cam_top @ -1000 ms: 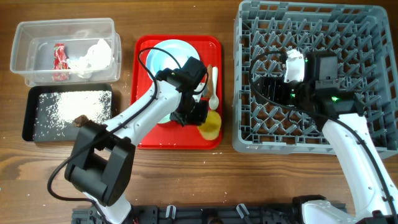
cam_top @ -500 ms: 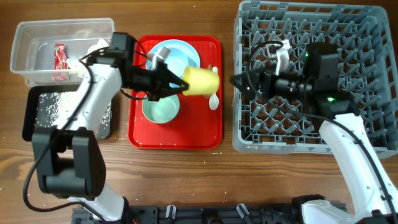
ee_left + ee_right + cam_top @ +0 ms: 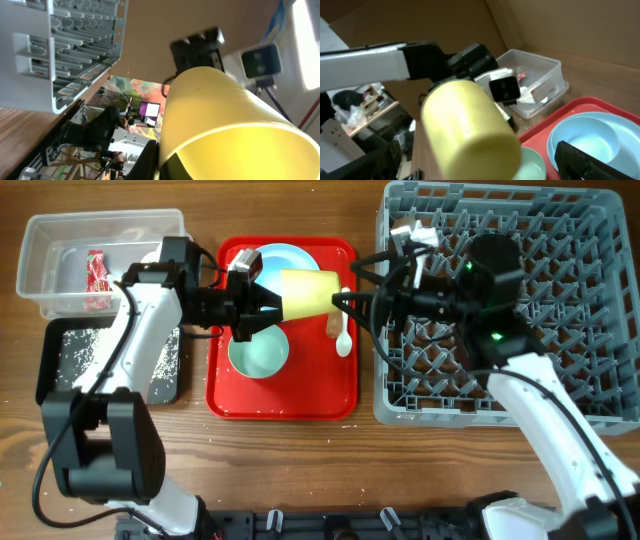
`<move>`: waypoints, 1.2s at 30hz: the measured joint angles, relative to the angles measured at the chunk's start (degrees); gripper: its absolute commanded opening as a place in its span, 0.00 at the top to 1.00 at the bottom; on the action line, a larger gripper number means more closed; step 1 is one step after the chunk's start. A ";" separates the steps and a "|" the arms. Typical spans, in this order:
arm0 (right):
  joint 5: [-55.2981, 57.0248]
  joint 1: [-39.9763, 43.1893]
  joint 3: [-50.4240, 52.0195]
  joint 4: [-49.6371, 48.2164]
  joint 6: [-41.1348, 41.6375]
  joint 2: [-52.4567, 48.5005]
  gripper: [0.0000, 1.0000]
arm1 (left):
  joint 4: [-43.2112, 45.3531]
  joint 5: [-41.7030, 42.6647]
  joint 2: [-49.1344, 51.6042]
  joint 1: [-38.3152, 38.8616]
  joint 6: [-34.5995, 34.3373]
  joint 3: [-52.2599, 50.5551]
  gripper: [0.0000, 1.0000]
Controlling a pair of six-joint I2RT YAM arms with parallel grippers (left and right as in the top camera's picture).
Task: Sort waste into correct bins and load items into the dishwasher rack
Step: 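Hold the yellow cup up and grasp it with the right gripper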
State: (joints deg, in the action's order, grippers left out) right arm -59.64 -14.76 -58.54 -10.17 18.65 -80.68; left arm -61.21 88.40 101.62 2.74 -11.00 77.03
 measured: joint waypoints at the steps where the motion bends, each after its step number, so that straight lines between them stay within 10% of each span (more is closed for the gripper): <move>1: -0.96 0.00 0.00 -1.25 0.26 -1.16 0.00 | -0.07 0.00 -0.72 0.00 -0.02 0.00 0.96; 11: -15.26 -0.22 0.00 -19.19 6.88 -7.19 0.11 | 0.11 0.04 -5.05 0.00 0.00 0.07 0.96; 30: -15.56 -3.69 0.00 -22.77 10.47 -7.45 0.44 | -0.04 0.85 -5.64 -0.02 0.94 0.09 0.96; 36: -15.54 -4.24 0.00 -23.15 10.45 -7.45 0.48 | -0.33 -0.87 -5.64 0.15 0.81 0.09 0.78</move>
State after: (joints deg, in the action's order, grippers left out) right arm -75.18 -19.00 -58.54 -33.32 29.10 -88.14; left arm -61.54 87.53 95.98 2.90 -10.20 77.12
